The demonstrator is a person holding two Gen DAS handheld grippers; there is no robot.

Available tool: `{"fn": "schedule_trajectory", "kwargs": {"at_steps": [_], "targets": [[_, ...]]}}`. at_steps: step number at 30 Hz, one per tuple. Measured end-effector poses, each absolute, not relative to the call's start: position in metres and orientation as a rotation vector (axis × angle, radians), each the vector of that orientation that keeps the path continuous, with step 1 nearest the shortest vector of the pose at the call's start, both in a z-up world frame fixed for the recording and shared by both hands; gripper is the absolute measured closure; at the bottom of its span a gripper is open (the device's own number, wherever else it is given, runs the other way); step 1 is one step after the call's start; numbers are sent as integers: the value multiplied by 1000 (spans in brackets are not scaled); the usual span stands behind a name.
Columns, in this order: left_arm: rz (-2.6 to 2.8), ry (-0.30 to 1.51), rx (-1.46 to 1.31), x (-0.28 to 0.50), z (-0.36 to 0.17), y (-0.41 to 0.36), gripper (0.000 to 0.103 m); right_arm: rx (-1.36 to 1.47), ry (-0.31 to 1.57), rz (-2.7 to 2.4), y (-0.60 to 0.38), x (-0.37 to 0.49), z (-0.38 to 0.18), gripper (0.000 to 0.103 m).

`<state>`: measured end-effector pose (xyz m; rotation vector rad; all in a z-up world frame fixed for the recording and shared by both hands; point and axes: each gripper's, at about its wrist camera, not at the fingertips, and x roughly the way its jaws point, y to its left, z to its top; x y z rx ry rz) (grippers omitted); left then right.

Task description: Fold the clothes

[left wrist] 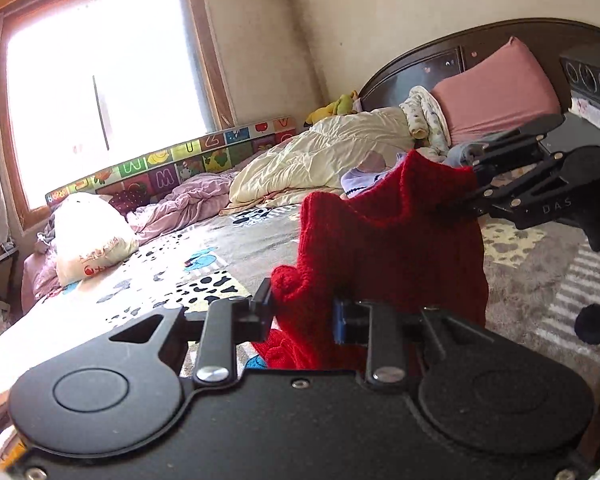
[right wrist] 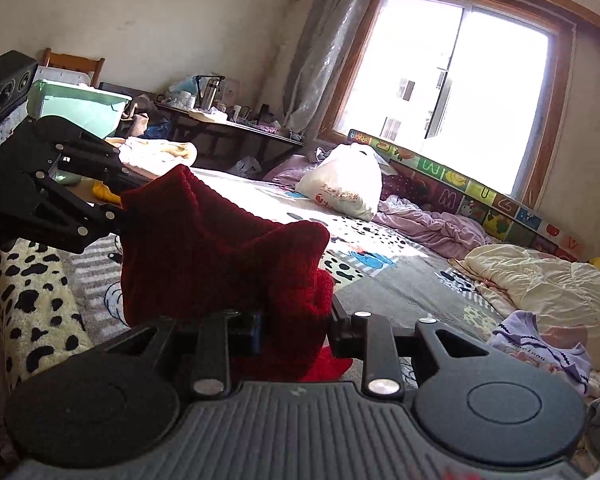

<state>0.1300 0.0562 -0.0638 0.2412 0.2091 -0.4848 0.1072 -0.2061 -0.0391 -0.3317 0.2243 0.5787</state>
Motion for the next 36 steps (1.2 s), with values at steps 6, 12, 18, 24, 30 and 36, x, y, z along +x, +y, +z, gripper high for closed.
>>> {"fn": "schedule_trajectory", "kwargs": {"at_steps": [6, 12, 18, 24, 30, 36], "targets": [[-486, 334, -70, 202, -80, 69, 80, 7, 281, 559, -231, 183, -63, 72], [-454, 458, -236, 242, -105, 72, 83, 243, 406, 544, -247, 248, -117, 71], [-414, 518, -336, 270, -114, 75, 83, 277, 414, 490, -258, 253, -136, 58], [-305, 525, -376, 275, -118, 88, 46, 280, 393, 506, -256, 251, -138, 58], [-368, 342, -370, 243, -89, 99, 54, 261, 359, 477, -250, 247, -136, 59], [-501, 362, -192, 238, -89, 74, 53, 166, 306, 544, -234, 241, -123, 59]]}}
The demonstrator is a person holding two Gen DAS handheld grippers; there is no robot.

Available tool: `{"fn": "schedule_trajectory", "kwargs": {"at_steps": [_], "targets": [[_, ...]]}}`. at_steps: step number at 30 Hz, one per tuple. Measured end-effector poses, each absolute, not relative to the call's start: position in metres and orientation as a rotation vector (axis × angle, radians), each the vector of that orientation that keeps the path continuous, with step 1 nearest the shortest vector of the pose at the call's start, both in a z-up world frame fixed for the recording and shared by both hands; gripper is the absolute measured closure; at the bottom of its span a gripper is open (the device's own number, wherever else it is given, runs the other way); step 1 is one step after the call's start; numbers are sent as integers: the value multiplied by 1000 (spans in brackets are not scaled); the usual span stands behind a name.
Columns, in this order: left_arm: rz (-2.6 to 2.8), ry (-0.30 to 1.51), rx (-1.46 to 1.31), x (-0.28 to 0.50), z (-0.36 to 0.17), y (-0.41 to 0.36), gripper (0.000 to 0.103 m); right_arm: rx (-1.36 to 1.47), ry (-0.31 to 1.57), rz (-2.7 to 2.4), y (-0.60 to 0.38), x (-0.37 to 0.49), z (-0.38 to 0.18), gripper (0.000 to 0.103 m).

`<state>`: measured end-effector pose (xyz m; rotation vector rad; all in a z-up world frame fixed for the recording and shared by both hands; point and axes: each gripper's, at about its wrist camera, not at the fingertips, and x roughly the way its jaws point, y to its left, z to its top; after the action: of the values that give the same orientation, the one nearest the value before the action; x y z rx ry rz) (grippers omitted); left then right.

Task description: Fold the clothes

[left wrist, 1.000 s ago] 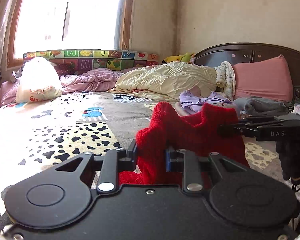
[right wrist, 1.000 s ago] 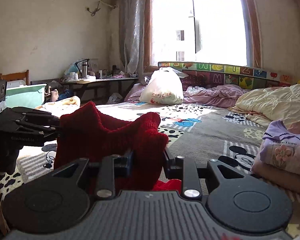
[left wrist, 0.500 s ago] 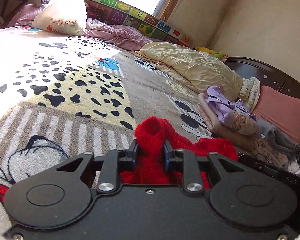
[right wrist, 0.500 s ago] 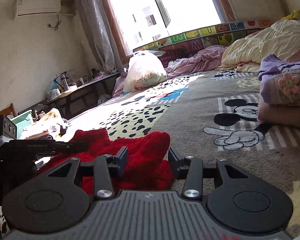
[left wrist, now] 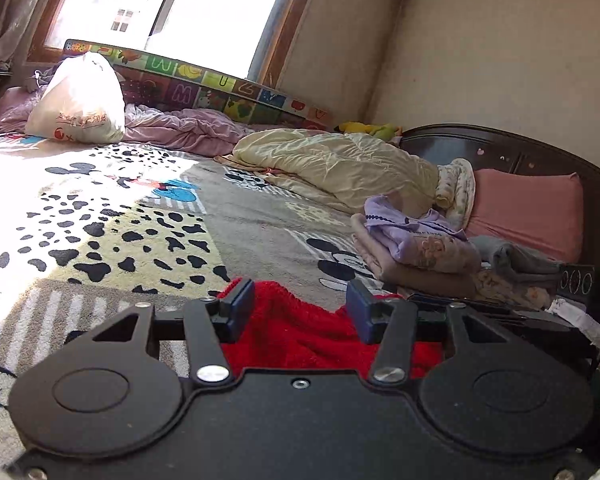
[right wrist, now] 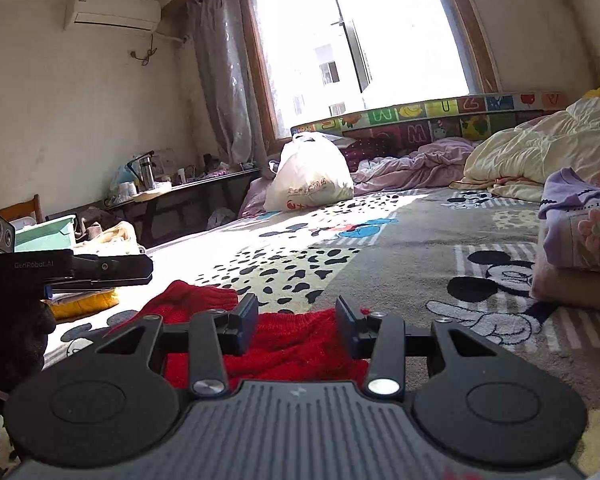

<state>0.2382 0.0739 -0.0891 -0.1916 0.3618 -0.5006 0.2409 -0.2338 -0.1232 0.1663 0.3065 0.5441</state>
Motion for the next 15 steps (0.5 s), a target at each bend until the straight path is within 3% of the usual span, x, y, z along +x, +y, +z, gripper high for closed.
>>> {"fn": "schedule_trajectory", "kwargs": {"at_steps": [7, 8, 9, 11, 15], "targets": [[-405, 442, -264, 260, -102, 84, 54, 249, 360, 412, -242, 259, -136, 58], [-391, 460, -254, 263, -105, 80, 71, 251, 372, 426, -242, 262, -138, 59], [-388, 476, -268, 266, -108, 79, 78, 263, 387, 439, -242, 265, -140, 63], [-413, 503, -374, 273, -115, 84, 85, 351, 408, 491, -248, 272, -147, 75], [-547, 546, -887, 287, -137, 121, 86, 813, 481, 627, -283, 294, -175, 81]]}}
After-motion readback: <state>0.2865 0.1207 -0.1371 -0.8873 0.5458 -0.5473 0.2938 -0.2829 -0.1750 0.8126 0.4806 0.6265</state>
